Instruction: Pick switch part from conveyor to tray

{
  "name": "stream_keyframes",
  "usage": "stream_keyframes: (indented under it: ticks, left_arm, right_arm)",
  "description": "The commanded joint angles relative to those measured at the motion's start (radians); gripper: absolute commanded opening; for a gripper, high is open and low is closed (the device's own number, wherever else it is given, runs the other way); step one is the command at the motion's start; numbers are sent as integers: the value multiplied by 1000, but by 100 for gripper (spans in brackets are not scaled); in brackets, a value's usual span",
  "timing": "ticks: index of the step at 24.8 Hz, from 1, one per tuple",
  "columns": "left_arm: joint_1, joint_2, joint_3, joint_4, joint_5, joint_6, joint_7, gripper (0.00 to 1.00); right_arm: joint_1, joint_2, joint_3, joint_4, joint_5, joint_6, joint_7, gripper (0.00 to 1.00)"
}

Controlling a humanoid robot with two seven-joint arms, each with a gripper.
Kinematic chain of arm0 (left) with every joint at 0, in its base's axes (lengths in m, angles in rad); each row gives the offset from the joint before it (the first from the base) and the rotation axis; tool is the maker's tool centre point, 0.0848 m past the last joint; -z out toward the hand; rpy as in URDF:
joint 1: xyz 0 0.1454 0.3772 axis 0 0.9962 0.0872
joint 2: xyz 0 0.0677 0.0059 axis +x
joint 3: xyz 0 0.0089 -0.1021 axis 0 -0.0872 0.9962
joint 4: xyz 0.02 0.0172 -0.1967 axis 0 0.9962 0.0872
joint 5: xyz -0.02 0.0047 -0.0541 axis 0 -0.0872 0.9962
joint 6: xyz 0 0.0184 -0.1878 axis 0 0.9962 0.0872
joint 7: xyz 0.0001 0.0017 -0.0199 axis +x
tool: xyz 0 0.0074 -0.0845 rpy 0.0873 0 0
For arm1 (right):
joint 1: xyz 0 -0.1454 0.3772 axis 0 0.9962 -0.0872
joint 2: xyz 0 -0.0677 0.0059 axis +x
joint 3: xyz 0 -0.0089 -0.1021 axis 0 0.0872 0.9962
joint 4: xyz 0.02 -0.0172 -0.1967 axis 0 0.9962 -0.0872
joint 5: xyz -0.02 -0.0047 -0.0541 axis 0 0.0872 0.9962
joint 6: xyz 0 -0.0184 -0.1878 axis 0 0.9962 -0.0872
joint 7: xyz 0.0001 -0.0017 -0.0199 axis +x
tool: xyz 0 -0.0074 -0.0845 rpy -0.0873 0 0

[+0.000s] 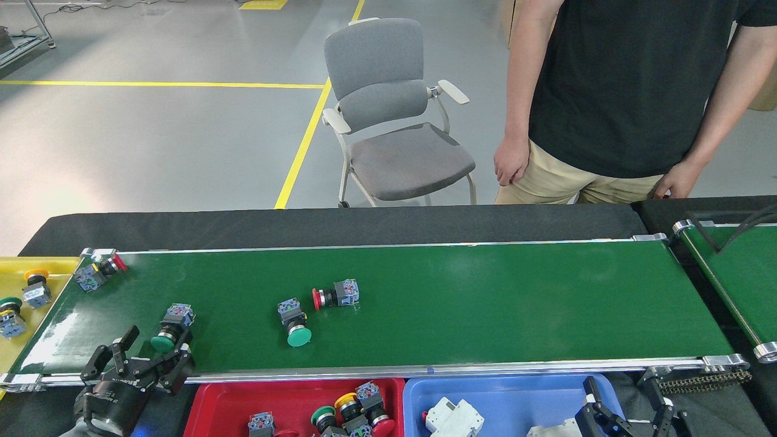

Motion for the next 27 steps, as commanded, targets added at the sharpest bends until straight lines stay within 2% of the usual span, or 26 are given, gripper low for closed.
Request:
stream_keyframes:
  ticks: [1,2,4,8,10,12,14,16,17,18,19,20,22,27]
  left_arm:
    - [-15,25,0,8,3,-5,21,28]
    - [-15,25,0,12,3,-8,23,20]
    - [-10,27,0,14,3,-23,43,11]
    - [31,24,0,-25,3,-80,69,6]
    - [85,15,1,-126,18,-161,69,6]
    - [208,18,1,-273,72,-269,69,7]
    - [347,18,0,-419,108,-285,64,9]
    - [467,2,-2,-528,110,-285,63,19]
    - [524,-21,-16,-581,110,-285,61,37]
    - [568,-48,-42,-615,107,-285,58,68]
    - [590,-70,-48,-634,108,-285,59,94]
    - [611,-105,-51,-652,108,-285,59,100]
    - [617,-133,-54,-655,108,-285,59,100]
    - [587,-143,1,-655,108,-285,59,100]
  right_arm:
    - [-6,-4,-4,-11,-3,-1,-8,99]
    - [-6,-5,-4,-11,-3,-1,-8,99]
    - [-4,-5,-4,-9,-3,-2,-8,99]
    - [-4,-7,-4,-11,-3,-2,-8,99]
    - [-1,-7,-7,-9,-3,-1,-8,99]
    - [1,-8,-7,-5,-3,-1,-8,99]
    - [2,-8,-13,0,-3,1,-8,99]
    - [2,-8,-16,-2,-3,1,-8,99]
    - [1,-8,-18,-2,-3,1,-8,99]
    - [2,-8,-24,0,-3,1,-8,99]
    - [2,-8,-25,0,-3,1,-8,99]
    - [2,-8,-25,0,-3,1,-8,99]
    - [2,-7,-25,0,-3,1,-8,99]
    - [1,-7,-25,0,-3,1,-8,99]
